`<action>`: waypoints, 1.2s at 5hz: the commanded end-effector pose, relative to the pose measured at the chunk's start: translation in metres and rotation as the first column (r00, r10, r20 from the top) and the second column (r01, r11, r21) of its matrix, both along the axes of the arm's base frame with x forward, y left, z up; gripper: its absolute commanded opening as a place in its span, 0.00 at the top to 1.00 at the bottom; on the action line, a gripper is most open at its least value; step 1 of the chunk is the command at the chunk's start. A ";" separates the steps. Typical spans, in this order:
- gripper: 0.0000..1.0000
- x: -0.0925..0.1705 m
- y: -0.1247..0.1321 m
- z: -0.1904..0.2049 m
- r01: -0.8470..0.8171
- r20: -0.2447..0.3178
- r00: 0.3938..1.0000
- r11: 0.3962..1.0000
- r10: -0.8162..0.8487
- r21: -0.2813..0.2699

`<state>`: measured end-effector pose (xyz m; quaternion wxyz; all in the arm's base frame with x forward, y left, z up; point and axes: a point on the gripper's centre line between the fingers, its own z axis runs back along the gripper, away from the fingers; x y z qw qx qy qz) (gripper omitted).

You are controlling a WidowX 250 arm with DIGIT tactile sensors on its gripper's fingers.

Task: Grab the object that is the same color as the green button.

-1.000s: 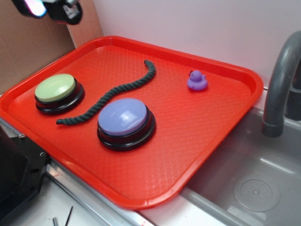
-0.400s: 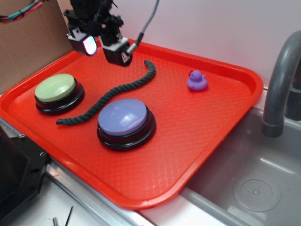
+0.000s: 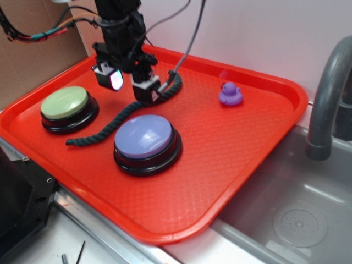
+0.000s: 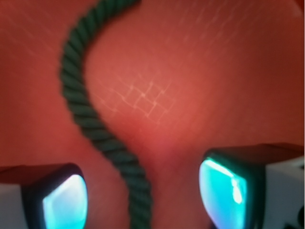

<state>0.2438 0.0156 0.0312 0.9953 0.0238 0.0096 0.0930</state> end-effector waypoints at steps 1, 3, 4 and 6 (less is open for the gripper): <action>0.00 0.009 -0.007 -0.006 0.068 0.041 0.997 0.996 -0.071 0.061; 1.00 0.007 -0.007 -0.010 0.085 0.068 0.994 0.996 -0.087 0.041; 1.00 0.008 -0.005 -0.009 0.075 0.072 0.994 0.997 -0.077 0.032; 1.00 0.011 -0.004 0.020 0.047 0.066 0.997 0.999 -0.047 0.008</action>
